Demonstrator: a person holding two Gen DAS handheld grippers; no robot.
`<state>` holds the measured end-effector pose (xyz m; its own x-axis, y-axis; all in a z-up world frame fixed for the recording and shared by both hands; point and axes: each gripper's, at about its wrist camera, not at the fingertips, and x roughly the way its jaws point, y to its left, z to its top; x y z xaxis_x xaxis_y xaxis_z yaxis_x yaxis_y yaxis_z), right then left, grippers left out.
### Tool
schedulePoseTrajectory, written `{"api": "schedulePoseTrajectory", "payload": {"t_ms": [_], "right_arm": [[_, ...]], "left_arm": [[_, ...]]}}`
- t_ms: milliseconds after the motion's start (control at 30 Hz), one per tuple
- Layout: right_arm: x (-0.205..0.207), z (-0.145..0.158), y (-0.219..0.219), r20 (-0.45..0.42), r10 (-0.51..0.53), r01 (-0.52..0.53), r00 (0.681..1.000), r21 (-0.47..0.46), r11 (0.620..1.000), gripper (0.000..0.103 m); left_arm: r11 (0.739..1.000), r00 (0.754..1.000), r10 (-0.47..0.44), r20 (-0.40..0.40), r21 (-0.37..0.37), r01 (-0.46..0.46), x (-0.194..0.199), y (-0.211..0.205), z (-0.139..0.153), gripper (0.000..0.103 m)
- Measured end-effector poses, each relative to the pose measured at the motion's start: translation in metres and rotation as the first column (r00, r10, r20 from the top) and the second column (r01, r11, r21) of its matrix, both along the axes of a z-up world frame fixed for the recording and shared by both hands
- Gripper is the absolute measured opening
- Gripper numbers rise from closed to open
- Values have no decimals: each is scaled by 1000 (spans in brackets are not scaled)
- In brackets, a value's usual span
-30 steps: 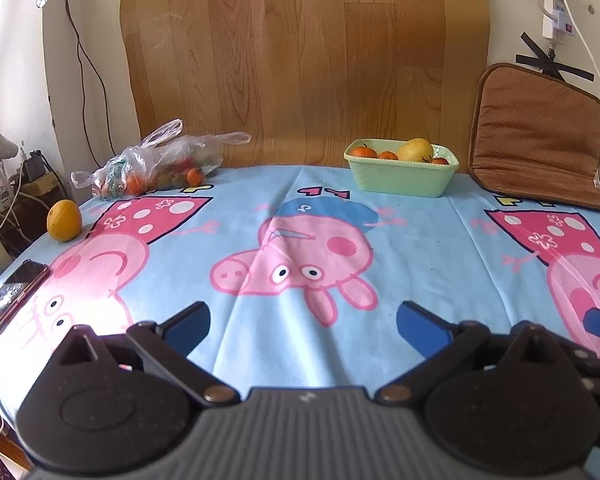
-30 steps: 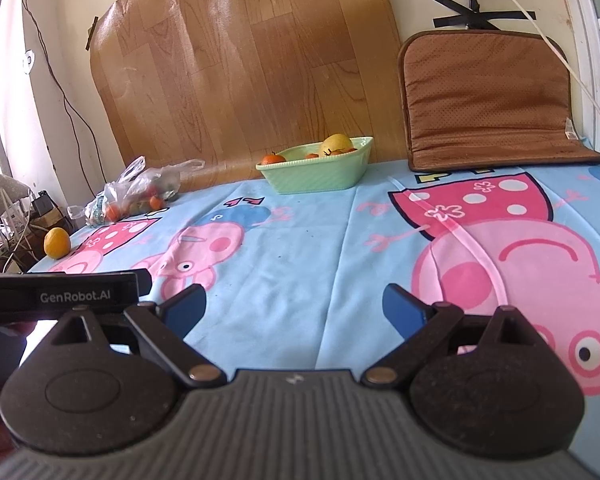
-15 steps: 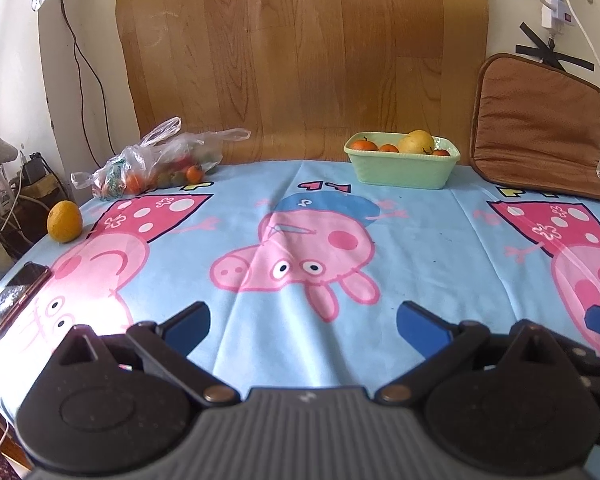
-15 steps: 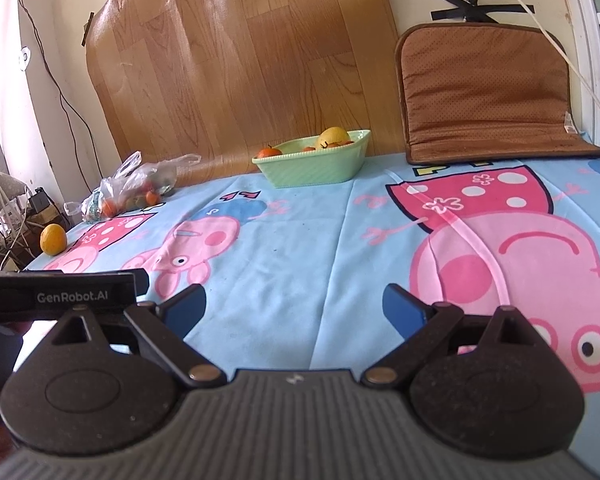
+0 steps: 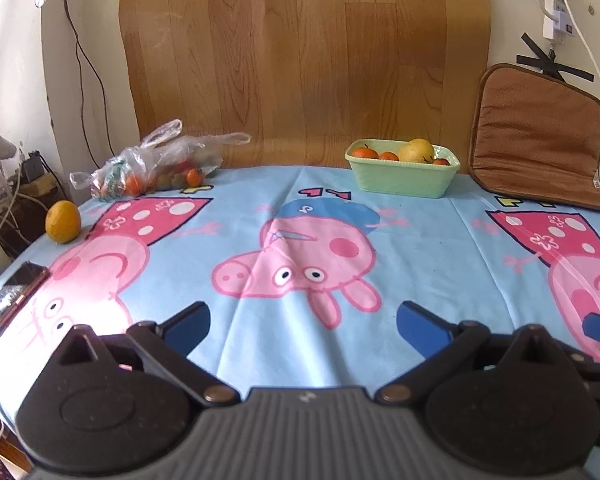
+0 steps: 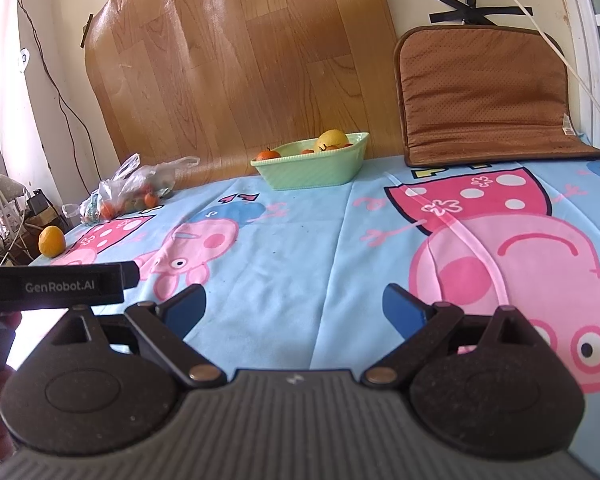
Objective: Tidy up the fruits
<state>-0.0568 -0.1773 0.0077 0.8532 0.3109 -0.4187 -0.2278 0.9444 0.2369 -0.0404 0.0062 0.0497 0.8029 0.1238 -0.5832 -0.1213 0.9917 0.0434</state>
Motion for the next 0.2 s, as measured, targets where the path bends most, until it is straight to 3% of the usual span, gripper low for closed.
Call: {"api": "schedulePoseTrajectory", "payload": {"t_ms": [100, 200], "right_arm": [[0, 0, 0, 6, -1, 1, 1000, -4, 1000, 97], [0, -1, 0, 1, -1, 1, 1000, -4, 1000, 97]], "left_arm": [[997, 1000, -31, -5, -64, 31, -2, 3, -3, 103], [999, 1000, -25, 6, -39, 25, -4, 0, -5, 103]]}}
